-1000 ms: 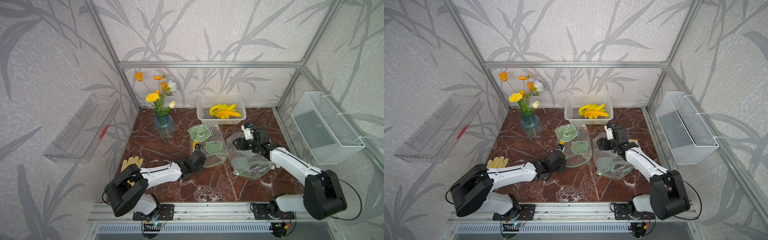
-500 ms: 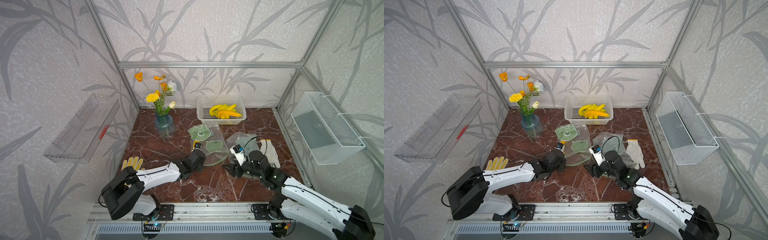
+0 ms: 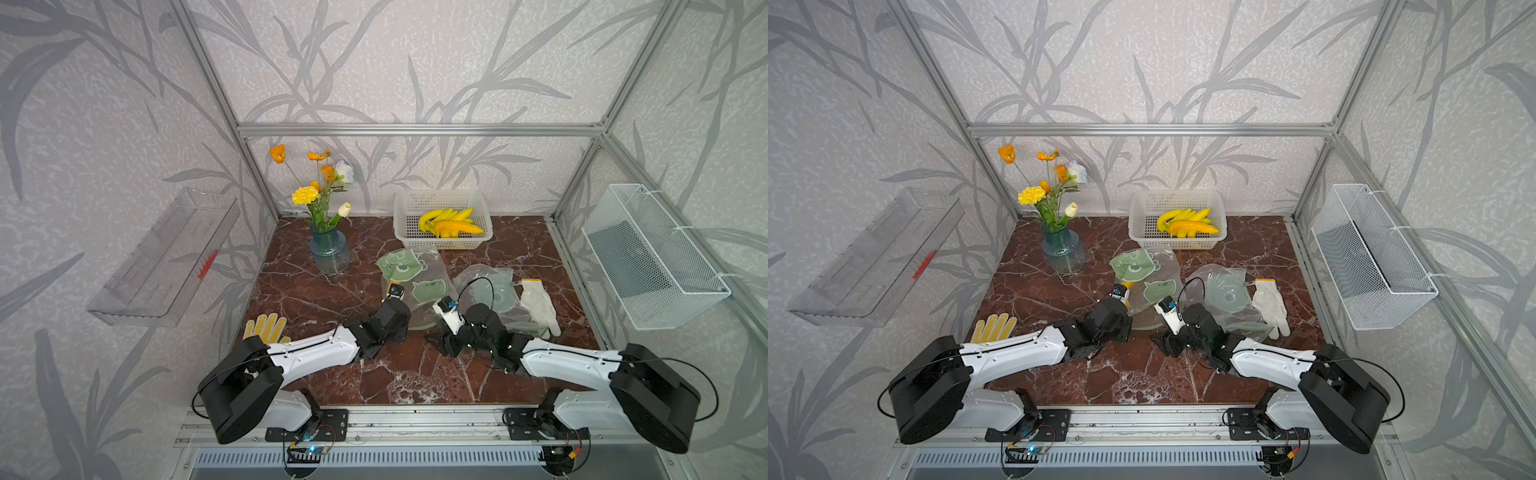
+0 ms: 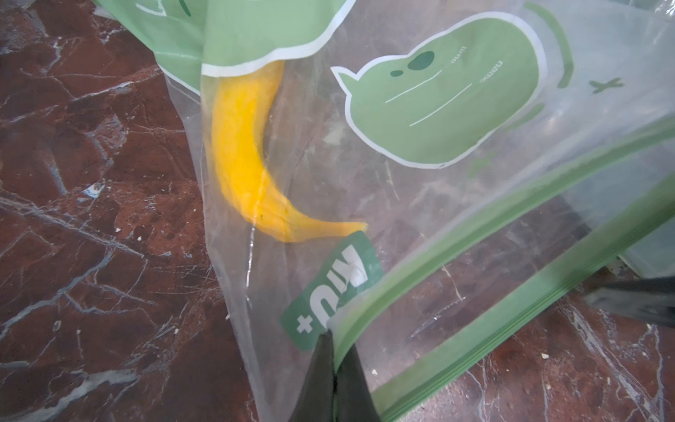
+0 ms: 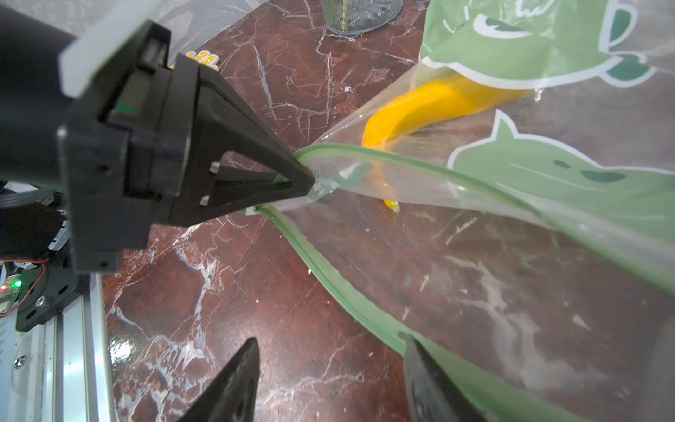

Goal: Open the zip-top bag and take out the banana
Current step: Pick up the banana from the zipper food storage bag.

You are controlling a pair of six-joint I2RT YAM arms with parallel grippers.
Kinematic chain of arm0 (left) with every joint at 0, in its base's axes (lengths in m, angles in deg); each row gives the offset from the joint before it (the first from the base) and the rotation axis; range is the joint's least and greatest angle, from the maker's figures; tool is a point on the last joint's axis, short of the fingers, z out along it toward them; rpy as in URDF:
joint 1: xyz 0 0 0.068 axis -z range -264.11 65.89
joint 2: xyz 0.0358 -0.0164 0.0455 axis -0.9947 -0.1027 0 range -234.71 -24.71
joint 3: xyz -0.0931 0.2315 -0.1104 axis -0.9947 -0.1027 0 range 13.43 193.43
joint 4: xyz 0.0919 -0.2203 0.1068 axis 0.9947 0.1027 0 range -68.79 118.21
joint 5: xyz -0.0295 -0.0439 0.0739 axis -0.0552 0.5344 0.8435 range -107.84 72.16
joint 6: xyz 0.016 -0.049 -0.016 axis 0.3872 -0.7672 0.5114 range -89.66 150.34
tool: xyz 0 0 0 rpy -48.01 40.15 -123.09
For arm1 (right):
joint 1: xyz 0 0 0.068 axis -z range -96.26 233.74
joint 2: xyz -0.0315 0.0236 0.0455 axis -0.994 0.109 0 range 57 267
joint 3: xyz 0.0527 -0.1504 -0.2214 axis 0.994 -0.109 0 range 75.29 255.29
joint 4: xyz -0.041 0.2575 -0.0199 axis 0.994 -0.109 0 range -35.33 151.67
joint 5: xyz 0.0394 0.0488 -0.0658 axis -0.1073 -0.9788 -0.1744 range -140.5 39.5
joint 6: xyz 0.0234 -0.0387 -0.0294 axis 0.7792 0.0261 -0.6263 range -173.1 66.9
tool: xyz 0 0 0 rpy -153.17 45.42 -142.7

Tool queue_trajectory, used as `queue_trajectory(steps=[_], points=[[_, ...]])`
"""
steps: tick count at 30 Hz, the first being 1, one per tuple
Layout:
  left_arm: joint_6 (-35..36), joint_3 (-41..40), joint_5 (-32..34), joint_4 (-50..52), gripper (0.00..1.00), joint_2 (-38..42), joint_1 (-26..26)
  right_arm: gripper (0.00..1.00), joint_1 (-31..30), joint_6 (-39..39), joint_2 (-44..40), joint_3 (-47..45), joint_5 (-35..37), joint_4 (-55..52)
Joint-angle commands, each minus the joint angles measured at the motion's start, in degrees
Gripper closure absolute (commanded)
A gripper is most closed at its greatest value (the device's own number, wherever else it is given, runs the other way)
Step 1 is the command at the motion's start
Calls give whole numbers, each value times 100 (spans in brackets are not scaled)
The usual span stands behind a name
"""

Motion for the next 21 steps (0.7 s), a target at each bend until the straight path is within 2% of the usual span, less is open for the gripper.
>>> queue_trajectory(steps=[1, 5, 12, 21], points=[[15, 6, -98, -87, 98, 129, -25, 39, -37, -171, 356, 300, -170, 512], [19, -53, -212, -167, 98, 96, -23, 39, -37, -94, 627, 308, -121, 865], [50, -126, -195, -191, 98, 199, -22, 39, -38, -125, 1187, 705, -111, 761], [106, -229, -293, -272, 98, 383, -26, 38, 66, -118, 1978, 1061, 154, 1149]])
